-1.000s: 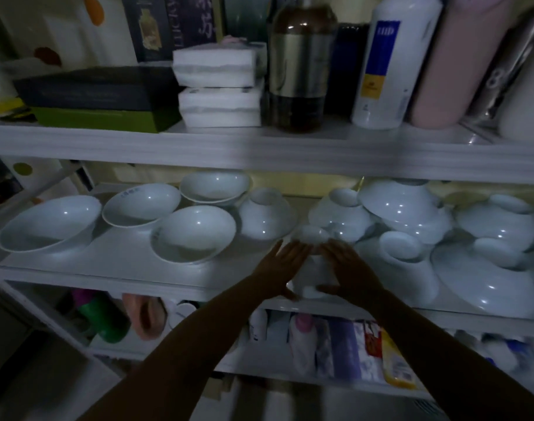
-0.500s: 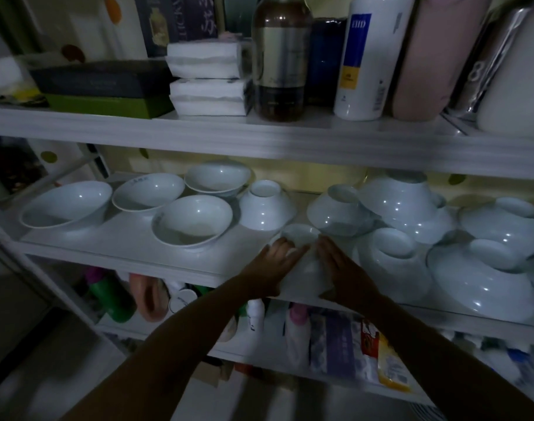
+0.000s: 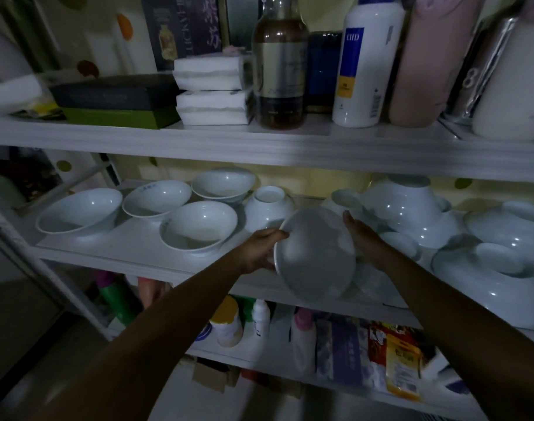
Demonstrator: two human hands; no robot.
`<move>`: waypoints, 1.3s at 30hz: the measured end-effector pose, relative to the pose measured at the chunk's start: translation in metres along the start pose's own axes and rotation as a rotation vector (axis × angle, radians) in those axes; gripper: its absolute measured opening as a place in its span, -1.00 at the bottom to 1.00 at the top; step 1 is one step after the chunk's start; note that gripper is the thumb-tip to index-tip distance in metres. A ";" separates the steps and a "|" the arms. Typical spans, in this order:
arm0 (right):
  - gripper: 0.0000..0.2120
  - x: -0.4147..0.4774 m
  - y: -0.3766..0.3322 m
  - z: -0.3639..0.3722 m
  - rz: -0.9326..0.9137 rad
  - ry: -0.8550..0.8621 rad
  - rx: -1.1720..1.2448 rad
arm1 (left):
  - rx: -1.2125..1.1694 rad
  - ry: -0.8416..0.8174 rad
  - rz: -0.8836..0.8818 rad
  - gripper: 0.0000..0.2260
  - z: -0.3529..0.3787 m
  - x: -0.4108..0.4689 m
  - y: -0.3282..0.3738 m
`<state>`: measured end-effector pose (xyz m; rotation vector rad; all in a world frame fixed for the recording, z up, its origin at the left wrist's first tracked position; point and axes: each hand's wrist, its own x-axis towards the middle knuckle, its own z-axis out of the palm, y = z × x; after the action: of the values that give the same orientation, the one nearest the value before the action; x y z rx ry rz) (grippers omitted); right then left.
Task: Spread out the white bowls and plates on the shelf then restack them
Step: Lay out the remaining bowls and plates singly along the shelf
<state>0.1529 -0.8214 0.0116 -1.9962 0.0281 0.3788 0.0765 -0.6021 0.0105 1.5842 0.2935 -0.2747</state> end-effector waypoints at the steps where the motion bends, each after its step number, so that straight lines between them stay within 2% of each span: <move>1: -0.36 0.003 0.004 0.000 0.026 -0.015 0.009 | -0.035 0.003 -0.047 -0.65 -0.002 0.000 -0.007; 4: -0.35 0.006 0.006 0.003 0.024 -0.019 0.070 | -0.176 0.017 -0.119 -0.46 -0.007 0.001 -0.020; 8: -0.37 0.010 0.000 0.008 0.041 0.032 0.035 | -0.270 0.079 -0.105 -0.54 -0.008 0.004 -0.020; 12: -0.36 0.022 0.000 0.005 0.063 0.107 -0.030 | -0.283 0.072 -0.147 -0.46 -0.004 0.007 -0.017; 15: -0.39 0.031 0.004 0.002 0.053 0.171 -0.164 | -0.255 0.027 -0.177 -0.38 -0.007 0.009 -0.019; 18: -0.54 0.037 0.003 0.003 0.010 0.184 -0.447 | -0.035 0.034 -0.147 -0.39 -0.011 0.014 -0.019; 21: -0.55 0.040 -0.010 0.014 -0.095 0.218 -0.670 | 0.233 0.179 -0.052 -0.47 -0.016 0.022 -0.011; 24: -0.57 0.051 -0.027 0.033 -0.248 0.119 -0.732 | 0.542 0.244 0.084 -0.62 -0.030 0.039 0.004; 30: -0.55 0.087 -0.051 0.075 -0.403 -0.005 -0.804 | 1.050 0.264 0.263 -0.44 -0.059 0.101 0.016; 33: -0.57 0.105 -0.049 0.092 -0.452 -0.064 -0.865 | 1.188 0.282 0.282 -0.46 -0.069 0.130 0.016; 36: -0.54 0.122 -0.042 0.098 -0.389 -0.090 -0.856 | 1.235 0.257 0.232 -0.53 -0.074 0.151 0.015; 39: -0.49 0.134 -0.041 0.095 -0.309 -0.080 -0.814 | 1.209 0.262 0.306 -0.64 -0.076 0.167 0.019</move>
<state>0.2635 -0.6992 -0.0269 -2.7235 -0.5595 0.2891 0.2389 -0.5236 -0.0282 2.8350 0.0537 0.0336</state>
